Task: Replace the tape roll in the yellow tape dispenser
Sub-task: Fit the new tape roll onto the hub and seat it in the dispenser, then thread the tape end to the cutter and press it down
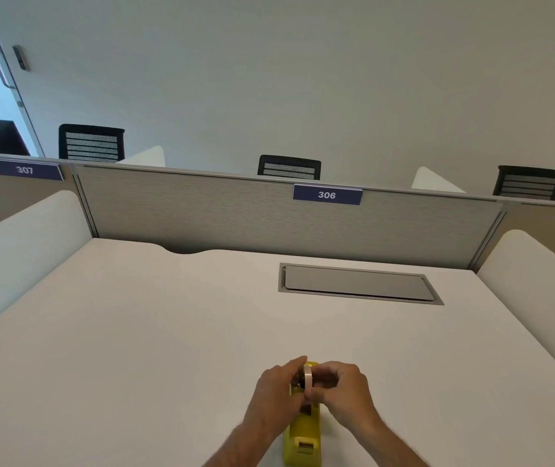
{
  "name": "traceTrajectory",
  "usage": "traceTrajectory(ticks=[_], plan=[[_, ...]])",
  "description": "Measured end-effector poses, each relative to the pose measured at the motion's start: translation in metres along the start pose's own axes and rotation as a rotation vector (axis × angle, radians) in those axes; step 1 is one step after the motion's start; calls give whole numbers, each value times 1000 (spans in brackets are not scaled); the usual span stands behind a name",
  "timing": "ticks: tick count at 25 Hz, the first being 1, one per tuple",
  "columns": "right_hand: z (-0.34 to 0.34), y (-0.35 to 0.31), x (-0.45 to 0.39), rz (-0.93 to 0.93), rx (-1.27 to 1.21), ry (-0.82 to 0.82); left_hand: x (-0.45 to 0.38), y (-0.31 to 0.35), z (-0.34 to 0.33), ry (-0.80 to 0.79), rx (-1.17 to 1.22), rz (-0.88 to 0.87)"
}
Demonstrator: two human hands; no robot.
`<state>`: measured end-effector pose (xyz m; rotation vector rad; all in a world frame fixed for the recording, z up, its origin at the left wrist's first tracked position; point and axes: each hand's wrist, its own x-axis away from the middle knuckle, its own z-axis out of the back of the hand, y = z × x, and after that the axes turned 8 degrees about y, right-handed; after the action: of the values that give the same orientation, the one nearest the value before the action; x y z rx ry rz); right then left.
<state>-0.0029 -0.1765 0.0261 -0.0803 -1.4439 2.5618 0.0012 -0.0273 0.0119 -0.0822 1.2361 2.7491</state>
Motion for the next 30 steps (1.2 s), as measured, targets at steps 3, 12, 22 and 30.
traceTrajectory(ticks=[3,12,22,30], plan=[[0,-1,3,34,57,9,2,0,-2,-15,-66,-8],[-3,2,8,140,182,29,5,-5,-4,-23,-73,-20],[-1,8,5,216,300,16,6,-16,-3,-13,-85,-136],[1,9,3,331,360,10,1,-18,-1,-61,106,13]])
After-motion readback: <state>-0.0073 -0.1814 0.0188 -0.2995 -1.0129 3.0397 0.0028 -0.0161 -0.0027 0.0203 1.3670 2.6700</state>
